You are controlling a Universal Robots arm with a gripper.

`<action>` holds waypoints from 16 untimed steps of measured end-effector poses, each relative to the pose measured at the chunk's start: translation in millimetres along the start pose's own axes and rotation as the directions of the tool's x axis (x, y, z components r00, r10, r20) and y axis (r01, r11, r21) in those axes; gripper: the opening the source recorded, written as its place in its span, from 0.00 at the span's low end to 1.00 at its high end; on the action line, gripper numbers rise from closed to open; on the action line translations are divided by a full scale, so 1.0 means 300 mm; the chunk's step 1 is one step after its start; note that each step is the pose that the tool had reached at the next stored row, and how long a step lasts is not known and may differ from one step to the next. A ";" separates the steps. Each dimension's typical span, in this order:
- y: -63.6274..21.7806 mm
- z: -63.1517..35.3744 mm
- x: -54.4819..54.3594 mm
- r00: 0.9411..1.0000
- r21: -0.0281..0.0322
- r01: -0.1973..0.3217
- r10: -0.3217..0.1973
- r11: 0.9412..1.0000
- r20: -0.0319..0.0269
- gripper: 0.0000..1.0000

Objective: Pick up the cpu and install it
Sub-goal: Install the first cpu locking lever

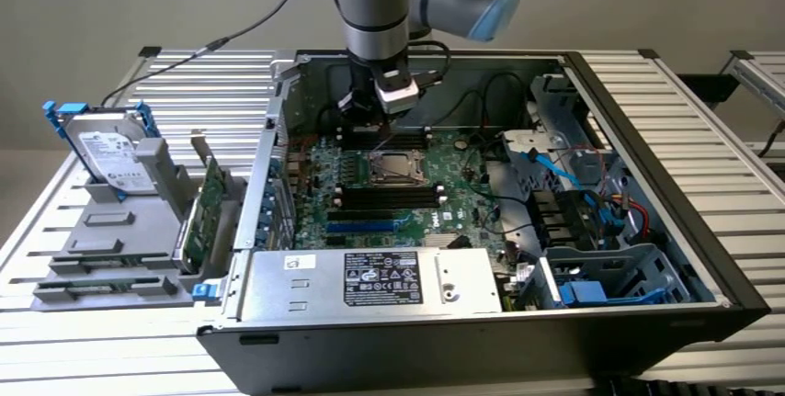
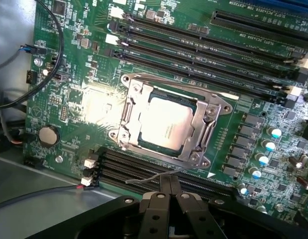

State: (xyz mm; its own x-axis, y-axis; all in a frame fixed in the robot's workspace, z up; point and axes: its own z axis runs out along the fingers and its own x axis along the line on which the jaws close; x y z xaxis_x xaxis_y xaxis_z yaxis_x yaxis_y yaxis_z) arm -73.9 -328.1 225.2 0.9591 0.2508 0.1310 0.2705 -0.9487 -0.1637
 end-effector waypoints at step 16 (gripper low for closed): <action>0.013 0.034 -0.040 1.000 0.002 0.007 -0.007 1.000 0.001 0.11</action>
State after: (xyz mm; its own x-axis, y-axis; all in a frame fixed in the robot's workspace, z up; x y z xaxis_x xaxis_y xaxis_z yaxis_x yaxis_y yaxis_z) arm -83.4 -332.7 213.1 0.9572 0.2579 0.1312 0.2776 -0.9465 -0.1644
